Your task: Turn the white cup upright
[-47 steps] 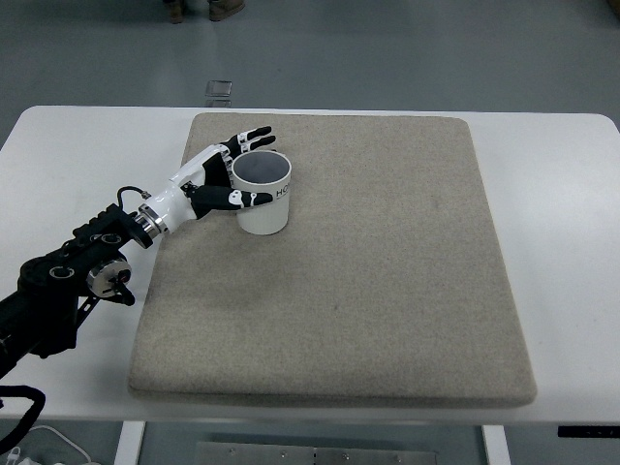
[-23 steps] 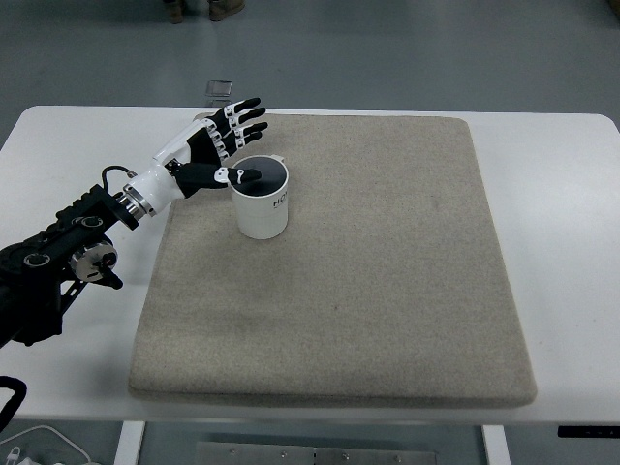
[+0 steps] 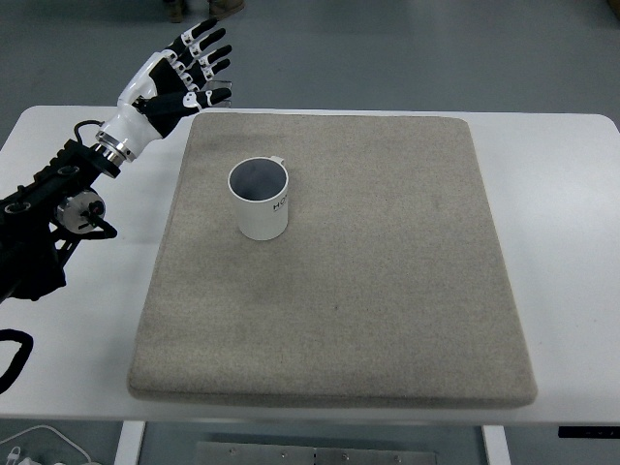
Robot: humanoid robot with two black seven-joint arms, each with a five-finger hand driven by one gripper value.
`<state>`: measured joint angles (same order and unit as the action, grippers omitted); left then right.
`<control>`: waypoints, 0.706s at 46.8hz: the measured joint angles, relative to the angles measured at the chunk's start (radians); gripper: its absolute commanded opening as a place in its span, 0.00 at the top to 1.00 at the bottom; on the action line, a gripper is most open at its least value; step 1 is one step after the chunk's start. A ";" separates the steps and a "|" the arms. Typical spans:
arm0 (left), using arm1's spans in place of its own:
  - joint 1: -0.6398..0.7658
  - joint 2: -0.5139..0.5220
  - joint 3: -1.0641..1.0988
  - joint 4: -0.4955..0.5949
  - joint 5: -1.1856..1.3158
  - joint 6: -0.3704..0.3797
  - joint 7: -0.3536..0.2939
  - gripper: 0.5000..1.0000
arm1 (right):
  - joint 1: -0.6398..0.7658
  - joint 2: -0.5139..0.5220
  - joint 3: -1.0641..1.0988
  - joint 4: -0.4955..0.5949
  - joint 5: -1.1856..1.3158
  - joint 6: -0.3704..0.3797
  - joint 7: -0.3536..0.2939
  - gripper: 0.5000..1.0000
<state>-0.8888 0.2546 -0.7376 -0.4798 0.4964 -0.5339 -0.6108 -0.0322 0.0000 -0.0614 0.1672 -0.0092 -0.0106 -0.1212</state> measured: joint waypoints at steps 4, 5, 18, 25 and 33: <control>-0.016 -0.027 0.003 0.036 -0.019 0.001 0.000 0.01 | 0.000 0.000 0.000 0.000 0.000 0.000 0.000 0.14; -0.017 -0.031 0.003 0.042 -0.026 0.003 0.000 0.01 | 0.000 0.000 0.000 0.000 0.000 0.000 0.000 0.14; -0.033 -0.057 0.003 0.050 -0.165 0.033 0.000 0.01 | 0.000 0.000 0.002 0.000 0.000 0.000 0.000 0.14; -0.033 -0.060 0.001 0.054 -0.309 0.035 0.017 0.01 | 0.000 0.000 0.000 0.000 0.000 0.000 0.000 0.14; -0.033 -0.088 0.003 0.079 -0.410 0.099 0.264 0.00 | 0.000 0.000 0.003 0.000 0.000 0.001 0.000 0.14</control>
<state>-0.9221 0.1669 -0.7346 -0.4006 0.0860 -0.4347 -0.3468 -0.0322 0.0000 -0.0588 0.1672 -0.0092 -0.0097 -0.1214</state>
